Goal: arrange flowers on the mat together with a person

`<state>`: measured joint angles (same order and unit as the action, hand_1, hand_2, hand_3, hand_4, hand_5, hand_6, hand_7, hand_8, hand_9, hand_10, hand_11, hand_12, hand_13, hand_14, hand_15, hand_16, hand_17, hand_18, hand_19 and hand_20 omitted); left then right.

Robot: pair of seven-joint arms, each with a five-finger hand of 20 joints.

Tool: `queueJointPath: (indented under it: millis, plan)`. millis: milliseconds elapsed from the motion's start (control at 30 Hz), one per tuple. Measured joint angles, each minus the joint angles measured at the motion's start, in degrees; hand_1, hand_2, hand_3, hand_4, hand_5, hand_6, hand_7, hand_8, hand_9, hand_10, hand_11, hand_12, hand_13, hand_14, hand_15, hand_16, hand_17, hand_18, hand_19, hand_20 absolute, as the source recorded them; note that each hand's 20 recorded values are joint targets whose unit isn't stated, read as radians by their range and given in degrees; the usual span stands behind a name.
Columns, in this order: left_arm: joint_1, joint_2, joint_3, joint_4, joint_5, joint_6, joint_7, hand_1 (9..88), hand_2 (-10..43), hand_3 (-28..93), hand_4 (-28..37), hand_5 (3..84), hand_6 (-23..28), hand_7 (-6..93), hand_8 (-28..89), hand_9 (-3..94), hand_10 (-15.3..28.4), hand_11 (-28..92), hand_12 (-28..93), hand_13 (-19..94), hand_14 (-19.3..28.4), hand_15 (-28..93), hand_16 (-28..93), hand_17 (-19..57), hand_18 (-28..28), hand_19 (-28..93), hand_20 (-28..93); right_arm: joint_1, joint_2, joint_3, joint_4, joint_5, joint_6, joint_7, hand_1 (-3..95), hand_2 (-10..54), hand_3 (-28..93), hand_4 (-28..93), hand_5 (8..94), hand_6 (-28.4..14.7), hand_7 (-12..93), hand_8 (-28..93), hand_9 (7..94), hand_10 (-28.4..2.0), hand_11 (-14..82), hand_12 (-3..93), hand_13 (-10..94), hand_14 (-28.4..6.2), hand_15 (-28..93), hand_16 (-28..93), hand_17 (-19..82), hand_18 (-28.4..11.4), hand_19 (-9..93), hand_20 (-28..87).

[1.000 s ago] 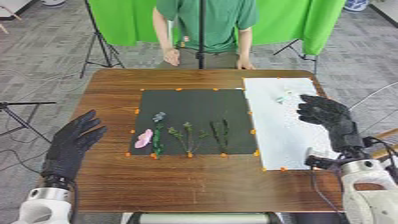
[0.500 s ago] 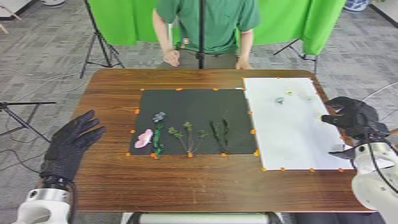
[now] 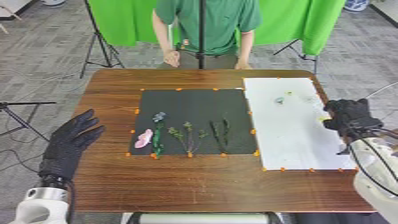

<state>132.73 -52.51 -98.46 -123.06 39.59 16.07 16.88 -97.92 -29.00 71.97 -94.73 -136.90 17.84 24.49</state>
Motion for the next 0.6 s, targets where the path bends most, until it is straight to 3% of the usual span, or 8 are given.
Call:
queueJointPath:
  millis: [333, 367, 467, 533, 600]
  plan:
    - [-0.07, 0.24, 0.01, 0.01, 0.00, -0.02, -0.05, 28.3, 4.0, 69, -25.3, 40.6, 4.3, 16.8, -8, 33.8, 14.1, 28, 14, 32, 17.7, 35, -2, -2.9, 23.1, 50, 5, 6.56, 0.84, -8.38, 4.47, 0.37, -0.85, 1.45, 36.0, -9.5, 88, -28, 49.8, 4.4, 46, -21, 50.4, -8.9, 45.7, 31.0, 48, -4.5, 52, 22, 20, -14.8, 56, 30]
    - [-0.07, 0.25, 0.01, 0.01, 0.00, -0.02, -0.05, 28.3, 4.0, 69, -25.3, 40.6, 4.3, 16.7, -8, 33.8, 14.0, 28, 14, 32, 17.7, 35, -2, -2.8, 23.1, 50, 5, 7.29, 0.89, -9.32, 4.94, 0.37, -0.59, 1.70, 37.0, -9.5, 87, -28, 50.0, 4.3, 47, -17, 51.6, -8.4, 45.5, 33.2, 49, -4.6, 54, 22, 20, -14.8, 57, 30]
    - [-0.07, 0.25, 0.01, 0.01, 0.00, -0.02, -0.05, 28.3, 4.0, 70, -25.4, 40.6, 4.3, 16.7, -8, 33.9, 14.0, 28, 14, 32, 17.8, 35, -2, -2.8, 23.1, 50, 5, 9.58, 0.99, -11.87, 6.29, 0.25, 0.80, 2.30, 43.8, -9.5, 80, -28, 52.8, 5.2, 55, -5, 62.8, -5.3, 32.6, 48.8, 57, -2.9, 52, 31, 22, -14.5, 59, 32]
    - [-0.07, 0.26, 0.01, 0.01, 0.00, -0.01, -0.03, 28.3, 4.0, 69, -25.4, 40.6, 4.3, 16.7, -8, 33.9, 14.1, 28, 14, 32, 17.8, 35, -2, -2.8, 23.1, 50, 5, 11.11, 0.99, -13.54, 7.43, 0.15, 2.38, 2.43, 46.9, -9.5, 78, -28, 59.2, 6.1, 56, -3, 72.2, -4.4, 29.1, 53.6, 64, -2.4, 51, 37, 24, -14.1, 60, 34]
    - [-0.07, 0.26, 0.01, 0.02, -0.01, -0.01, -0.03, 28.3, 4.0, 69, -25.4, 40.7, 4.3, 16.8, -8, 33.9, 14.1, 28, 14, 32, 17.8, 35, -2, -2.8, 23.1, 50, 5, 12.64, 0.98, -15.33, 8.77, -0.03, 4.96, 2.44, 47.9, -9.5, 78, -28, 63.6, 6.6, 56, -2, 75.3, -4.0, 28.8, 54.5, 67, -2.6, 52, 39, 26, -13.7, 61, 35]
